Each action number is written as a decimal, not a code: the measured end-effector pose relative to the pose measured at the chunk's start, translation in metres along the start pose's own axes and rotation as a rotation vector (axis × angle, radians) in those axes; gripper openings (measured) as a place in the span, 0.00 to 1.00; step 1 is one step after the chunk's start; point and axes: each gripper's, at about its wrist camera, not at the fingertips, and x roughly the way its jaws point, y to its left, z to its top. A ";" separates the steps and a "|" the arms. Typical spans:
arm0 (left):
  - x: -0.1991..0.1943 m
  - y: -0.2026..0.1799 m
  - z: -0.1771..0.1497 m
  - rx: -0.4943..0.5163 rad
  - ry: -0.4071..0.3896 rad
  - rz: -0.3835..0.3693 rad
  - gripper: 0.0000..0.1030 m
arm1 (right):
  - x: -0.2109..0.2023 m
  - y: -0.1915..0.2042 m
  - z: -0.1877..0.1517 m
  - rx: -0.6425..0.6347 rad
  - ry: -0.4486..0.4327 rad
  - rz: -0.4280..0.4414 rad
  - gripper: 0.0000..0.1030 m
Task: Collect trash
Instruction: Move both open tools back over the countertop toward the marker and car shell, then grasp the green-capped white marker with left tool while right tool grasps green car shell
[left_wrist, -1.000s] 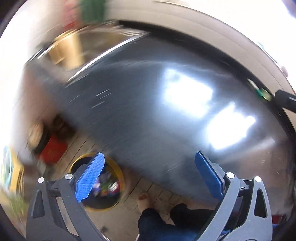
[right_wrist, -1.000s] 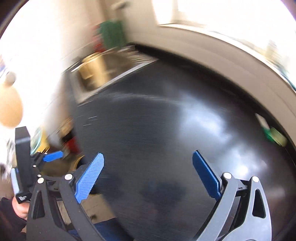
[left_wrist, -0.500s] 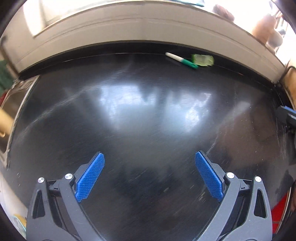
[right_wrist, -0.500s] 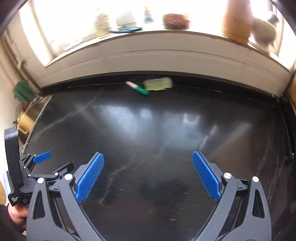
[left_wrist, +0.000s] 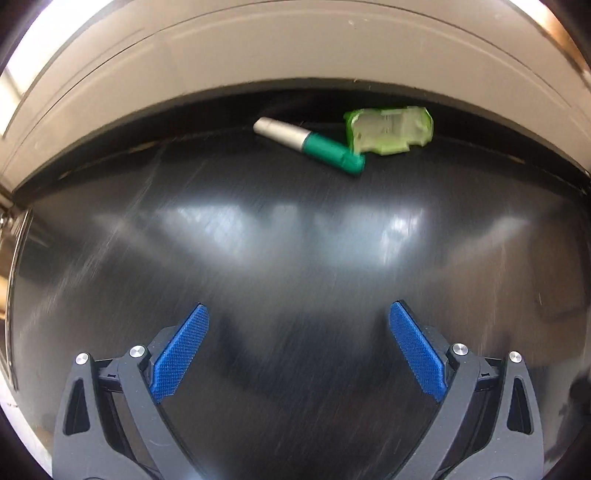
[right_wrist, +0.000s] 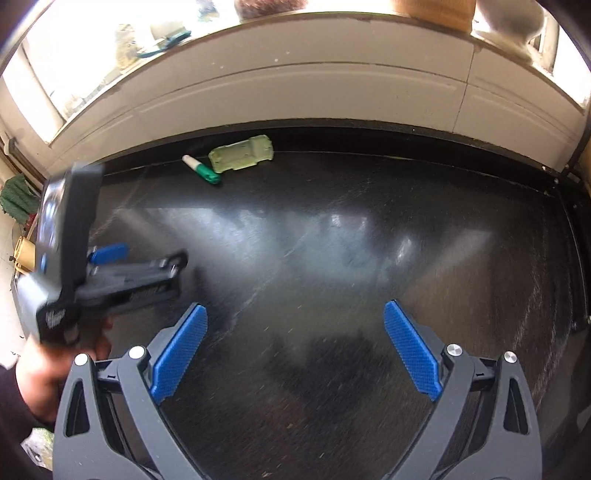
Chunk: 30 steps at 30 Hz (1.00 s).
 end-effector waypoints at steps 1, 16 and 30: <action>0.007 -0.004 0.010 -0.008 0.007 0.002 0.93 | 0.006 -0.003 0.003 0.004 0.006 0.002 0.91; 0.043 0.024 0.074 -0.132 0.001 -0.004 0.93 | 0.068 -0.006 0.057 -0.019 0.064 0.062 0.91; 0.051 0.097 0.087 -0.217 0.027 -0.088 0.93 | 0.132 0.077 0.111 -0.109 0.020 0.073 0.91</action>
